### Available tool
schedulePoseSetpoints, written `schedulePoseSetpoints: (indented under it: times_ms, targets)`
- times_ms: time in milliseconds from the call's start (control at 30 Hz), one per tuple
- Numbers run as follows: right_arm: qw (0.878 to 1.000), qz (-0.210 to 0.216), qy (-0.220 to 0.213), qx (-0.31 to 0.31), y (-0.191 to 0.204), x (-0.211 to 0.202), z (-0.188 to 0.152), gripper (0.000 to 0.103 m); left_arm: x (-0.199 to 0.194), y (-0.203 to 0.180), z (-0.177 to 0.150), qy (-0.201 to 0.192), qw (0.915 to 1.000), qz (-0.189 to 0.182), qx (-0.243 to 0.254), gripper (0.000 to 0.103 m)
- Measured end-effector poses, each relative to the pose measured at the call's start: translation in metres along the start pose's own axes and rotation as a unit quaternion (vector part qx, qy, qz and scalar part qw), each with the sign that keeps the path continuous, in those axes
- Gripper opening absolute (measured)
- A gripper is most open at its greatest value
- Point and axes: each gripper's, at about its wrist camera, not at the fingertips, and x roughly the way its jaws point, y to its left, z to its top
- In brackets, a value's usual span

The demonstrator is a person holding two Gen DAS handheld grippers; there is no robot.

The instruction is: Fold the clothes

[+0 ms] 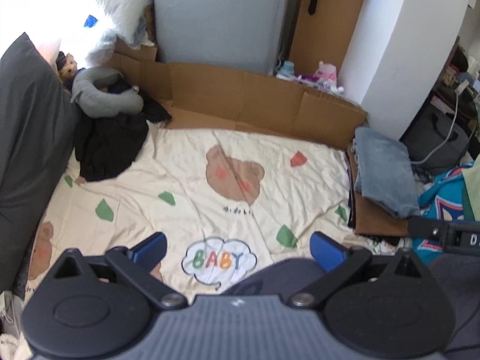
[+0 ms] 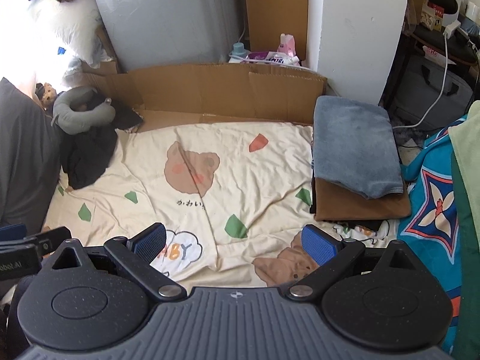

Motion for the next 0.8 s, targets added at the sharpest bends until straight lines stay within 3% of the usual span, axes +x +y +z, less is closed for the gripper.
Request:
schedulePoseSetpoints:
  times_ms: [267, 800]
  targets:
    - [0.999, 0.021, 0.015, -0.03, 0.005, 0.003, -0.006, 0.1, 0.001, 0.001, -0.006, 0.004, 0.9997, 0.011, -0.02, 0.103]
    - [0.998, 0.065, 0.003, -0.027, 0.005, 0.002, -0.012, 0.1, 0.002, -0.004, -0.006, -0.011, 0.9993, 0.036, 0.002, 0.103]
